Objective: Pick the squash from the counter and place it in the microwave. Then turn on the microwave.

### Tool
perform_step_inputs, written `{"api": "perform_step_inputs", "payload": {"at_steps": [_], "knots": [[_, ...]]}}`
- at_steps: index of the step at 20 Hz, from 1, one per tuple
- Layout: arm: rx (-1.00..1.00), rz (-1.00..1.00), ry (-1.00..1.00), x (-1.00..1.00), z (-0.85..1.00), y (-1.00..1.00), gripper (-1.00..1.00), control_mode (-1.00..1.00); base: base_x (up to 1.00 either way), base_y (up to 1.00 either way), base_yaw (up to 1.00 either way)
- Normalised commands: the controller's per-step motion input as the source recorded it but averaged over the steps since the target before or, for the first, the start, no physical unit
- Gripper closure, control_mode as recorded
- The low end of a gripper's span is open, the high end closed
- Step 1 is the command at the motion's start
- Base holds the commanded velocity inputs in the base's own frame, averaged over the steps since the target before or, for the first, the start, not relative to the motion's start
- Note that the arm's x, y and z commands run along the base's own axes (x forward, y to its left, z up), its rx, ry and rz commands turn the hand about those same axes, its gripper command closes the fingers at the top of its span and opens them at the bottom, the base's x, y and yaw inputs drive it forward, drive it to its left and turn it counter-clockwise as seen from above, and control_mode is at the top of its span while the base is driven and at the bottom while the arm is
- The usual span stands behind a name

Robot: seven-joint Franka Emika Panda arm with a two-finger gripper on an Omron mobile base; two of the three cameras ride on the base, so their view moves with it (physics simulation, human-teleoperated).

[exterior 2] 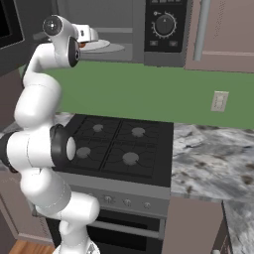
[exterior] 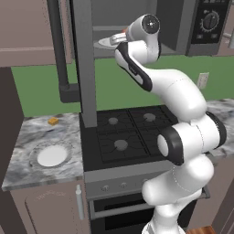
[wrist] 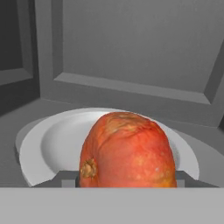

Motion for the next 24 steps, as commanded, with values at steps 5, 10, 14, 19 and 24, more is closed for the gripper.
{"api": "perform_step_inputs", "payload": {"at_steps": [5,10,14,19,24], "knots": [[0.0,0.0,0.0,0.11,-0.03,0.0,1.0,-1.0,0.0,0.0,0.0],[0.0,0.0,0.0,0.13,-0.06,0.02,1.0,-1.0,0.0,0.0,0.0],[0.0,0.0,0.0,0.14,-0.05,0.02,1.0,-1.0,0.0,0.0,0.0],[0.0,0.0,0.0,0.14,0.0,0.01,1.0,-1.0,0.0,0.0,0.0],[0.0,0.0,0.0,0.1,0.0,0.01,-1.0,-1.0,0.0,0.0,0.0]]}}
